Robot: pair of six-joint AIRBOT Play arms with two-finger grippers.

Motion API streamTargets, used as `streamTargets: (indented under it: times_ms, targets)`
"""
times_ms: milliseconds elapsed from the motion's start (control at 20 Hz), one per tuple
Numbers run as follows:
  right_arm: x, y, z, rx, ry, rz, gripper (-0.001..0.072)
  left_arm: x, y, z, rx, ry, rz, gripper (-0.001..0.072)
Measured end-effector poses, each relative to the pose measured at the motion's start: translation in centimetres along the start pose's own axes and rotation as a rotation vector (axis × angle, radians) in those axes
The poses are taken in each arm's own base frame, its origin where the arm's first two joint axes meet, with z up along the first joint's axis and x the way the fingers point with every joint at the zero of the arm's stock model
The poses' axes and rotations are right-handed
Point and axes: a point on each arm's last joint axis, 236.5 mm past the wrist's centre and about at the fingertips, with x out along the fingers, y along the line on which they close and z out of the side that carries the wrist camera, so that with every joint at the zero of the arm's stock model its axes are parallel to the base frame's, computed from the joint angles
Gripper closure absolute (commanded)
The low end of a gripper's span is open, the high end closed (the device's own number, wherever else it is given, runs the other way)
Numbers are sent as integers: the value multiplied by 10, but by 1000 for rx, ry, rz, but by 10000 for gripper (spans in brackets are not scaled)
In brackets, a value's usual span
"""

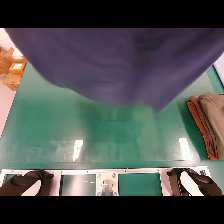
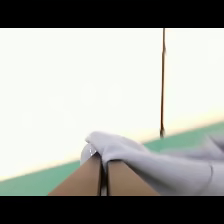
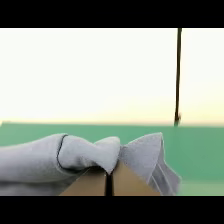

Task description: Fold the shirts.

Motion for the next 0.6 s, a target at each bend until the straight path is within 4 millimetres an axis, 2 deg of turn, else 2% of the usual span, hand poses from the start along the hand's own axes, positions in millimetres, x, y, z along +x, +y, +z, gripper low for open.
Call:
streamTargets:
  times_ms: [50, 150, 200, 300, 450, 550, 600]
  targets:
    - [-4, 2, 7, -7, -21, 1, 695, 0, 1, 1, 2, -8, 6, 684]
    - [1, 1, 11, -6, -29, 4, 695, 13, 4, -13, 0, 28, 13, 684]
    - [10, -2, 9, 3, -16, 9, 695, 23, 5, -27, -3, 63, 14, 683]
    - [40, -9, -6, 30, 42, 39, 695, 53, 8, -64, -11, 157, 12, 684]
    - [112, -23, -53, 97, 194, 95, 695, 103, 9, -138, -26, 335, 0, 683]
    - [170, -30, -101, 152, 319, 131, 695, 138, 10, -205, -27, 487, -12, 683]
    - [200, -33, -133, 180, 394, 143, 695, 154, 9, -240, -28, 563, -21, 683]
